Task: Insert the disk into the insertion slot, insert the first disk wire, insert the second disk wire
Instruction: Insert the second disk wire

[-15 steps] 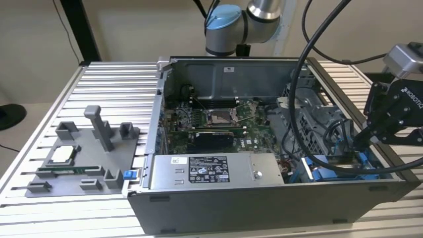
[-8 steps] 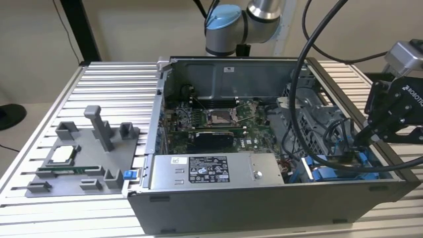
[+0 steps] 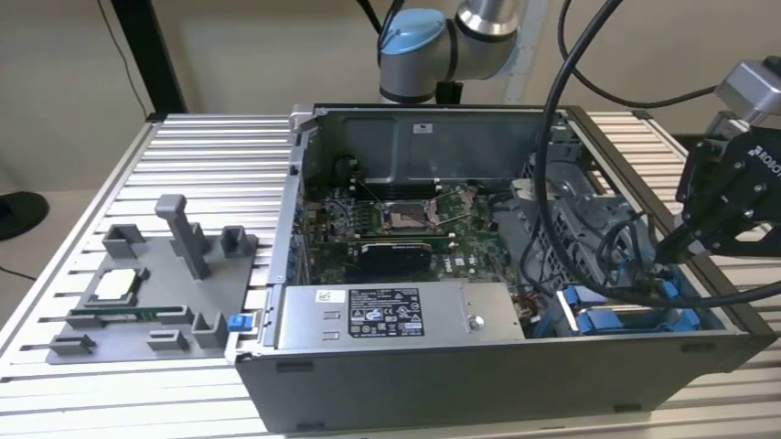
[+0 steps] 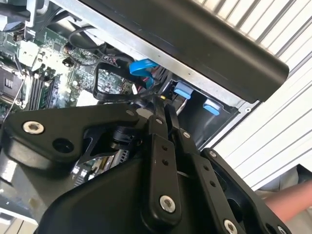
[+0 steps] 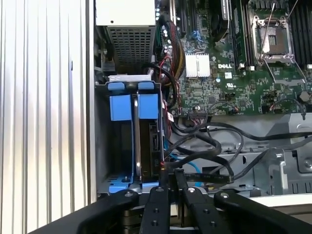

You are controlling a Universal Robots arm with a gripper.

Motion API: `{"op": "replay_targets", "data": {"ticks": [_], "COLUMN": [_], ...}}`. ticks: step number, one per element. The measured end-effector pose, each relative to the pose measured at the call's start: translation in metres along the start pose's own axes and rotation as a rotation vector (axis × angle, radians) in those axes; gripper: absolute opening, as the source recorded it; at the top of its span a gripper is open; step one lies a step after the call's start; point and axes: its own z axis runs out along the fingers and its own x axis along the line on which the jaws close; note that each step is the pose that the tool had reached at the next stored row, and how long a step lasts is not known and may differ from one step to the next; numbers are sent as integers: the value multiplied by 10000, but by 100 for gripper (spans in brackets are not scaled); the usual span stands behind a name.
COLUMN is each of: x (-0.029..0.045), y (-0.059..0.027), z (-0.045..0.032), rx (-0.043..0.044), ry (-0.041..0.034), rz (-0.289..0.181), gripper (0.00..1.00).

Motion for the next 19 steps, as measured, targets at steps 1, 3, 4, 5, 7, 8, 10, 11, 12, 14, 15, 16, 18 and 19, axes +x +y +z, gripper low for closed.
{"op": "replay_targets", "data": {"ticks": [1, 3, 4, 5, 7, 8, 10, 11, 12, 14, 15, 16, 18, 19], "x": [1, 4, 6, 8, 14, 18, 27, 32, 37, 49, 54, 59, 67, 72], "y": [8, 25, 33, 43, 66, 80, 109, 125, 141, 180, 199, 218, 258, 278], "z": [-12, -32, -39, -45, -54, -54, -53, -51, -49, -43, -40, -37, -30, -27], "rx": [1, 0, 0, 0, 0, 0, 0, 0, 1, 1, 2, 4, 7, 9], "ry": [1, 0, -1, -1, -1, -2, -1, 0, 0, -1, 0, -1, -2, -2], "rz": [0, 0, -1, -1, 0, -1, -1, -1, -1, -1, -1, -1, -1, -1], "gripper": [0, 0, 0, 0, 0, 0, 0, 0, 0, 0, 0, 0, 0, 0]}}
